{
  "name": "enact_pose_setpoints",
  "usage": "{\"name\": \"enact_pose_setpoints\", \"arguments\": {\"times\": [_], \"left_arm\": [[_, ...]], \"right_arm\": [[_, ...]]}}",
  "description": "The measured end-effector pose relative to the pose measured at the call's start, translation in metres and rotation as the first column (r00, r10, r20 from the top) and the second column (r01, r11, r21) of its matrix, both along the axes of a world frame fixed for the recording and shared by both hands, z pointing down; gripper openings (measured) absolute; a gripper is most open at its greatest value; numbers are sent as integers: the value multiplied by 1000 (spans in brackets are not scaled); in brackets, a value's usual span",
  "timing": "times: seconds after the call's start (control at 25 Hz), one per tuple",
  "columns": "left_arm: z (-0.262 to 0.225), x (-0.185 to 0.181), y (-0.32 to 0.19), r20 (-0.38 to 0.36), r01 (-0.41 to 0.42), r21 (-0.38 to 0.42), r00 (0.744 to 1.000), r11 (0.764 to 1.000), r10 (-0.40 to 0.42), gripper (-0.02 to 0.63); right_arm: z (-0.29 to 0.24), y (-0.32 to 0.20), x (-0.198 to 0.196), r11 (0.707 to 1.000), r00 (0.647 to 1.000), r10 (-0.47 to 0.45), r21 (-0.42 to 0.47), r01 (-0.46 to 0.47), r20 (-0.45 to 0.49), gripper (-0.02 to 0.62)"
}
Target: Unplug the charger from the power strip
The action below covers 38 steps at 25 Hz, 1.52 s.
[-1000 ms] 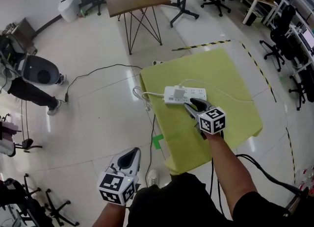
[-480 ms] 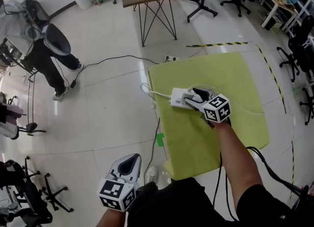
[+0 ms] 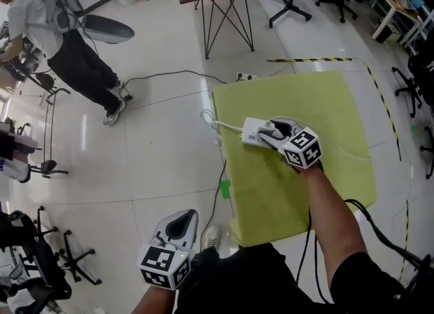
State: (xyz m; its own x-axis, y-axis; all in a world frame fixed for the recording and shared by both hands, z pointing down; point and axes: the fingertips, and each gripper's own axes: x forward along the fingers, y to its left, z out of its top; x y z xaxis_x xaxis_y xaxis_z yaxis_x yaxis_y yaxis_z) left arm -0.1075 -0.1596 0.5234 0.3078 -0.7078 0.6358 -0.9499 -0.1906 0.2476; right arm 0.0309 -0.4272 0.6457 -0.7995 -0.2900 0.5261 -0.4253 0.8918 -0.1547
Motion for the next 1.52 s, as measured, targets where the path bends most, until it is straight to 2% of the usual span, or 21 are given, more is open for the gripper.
{"name": "enact_pose_setpoints", "arguments": {"times": [0.32, 0.52, 0.6, 0.72, 0.84, 0.96, 1.08, 1.2, 1.36, 1.44, 1.52], "left_arm": [[-3, -2, -1, -4, -8, 12, 1000, 1000, 8, 6], [-6, -4, -1, -11, -9, 24, 1000, 1000, 10, 6], [-8, -5, -3, -19, -7, 33, 1000, 999, 8, 6], [-11, -9, -7, -35, -1, 44, 999, 999, 2, 6], [-11, -11, -4, -46, 1, 51, 999, 999, 1, 6], [-13, -14, -2, -57, -1, 59, 998, 998, 4, 6], [-15, -16, 1, -66, -4, 64, 998, 998, 8, 6], [-17, -17, 5, -70, -6, 70, 998, 997, 11, 7], [-18, -20, 10, -71, -1, 71, 997, 997, 6, 6], [-18, -21, 12, -72, 2, 71, 997, 997, 3, 6], [-18, -22, 14, -73, 5, 71, 997, 997, 0, 6]], "right_arm": [[-14, 2, -1, 997, 1000, 21, 69, -21, 5, 179], [-34, 5, 3, 997, 998, 50, 56, -53, 44, 170], [-43, 14, 3, 998, 996, 58, 13, -59, 73, 166], [-49, 36, 1, 993, 991, 71, -100, -60, 115, 163], [-39, 69, -2, 970, 987, 108, -230, -79, 117, 161], [-18, 99, -5, 915, 976, 189, -380, -136, 105, 160], [7, 121, -8, 830, 952, 292, -517, -208, 87, 158], [20, 132, -11, 722, 903, 416, -642, -257, 107, 155], [30, 133, -17, 566, 805, 575, -780, -267, 142, 153], [38, 133, -18, 521, 785, 608, -806, -280, 119, 152], [43, 134, -19, 495, 782, 617, -818, -293, 93, 149]]}}
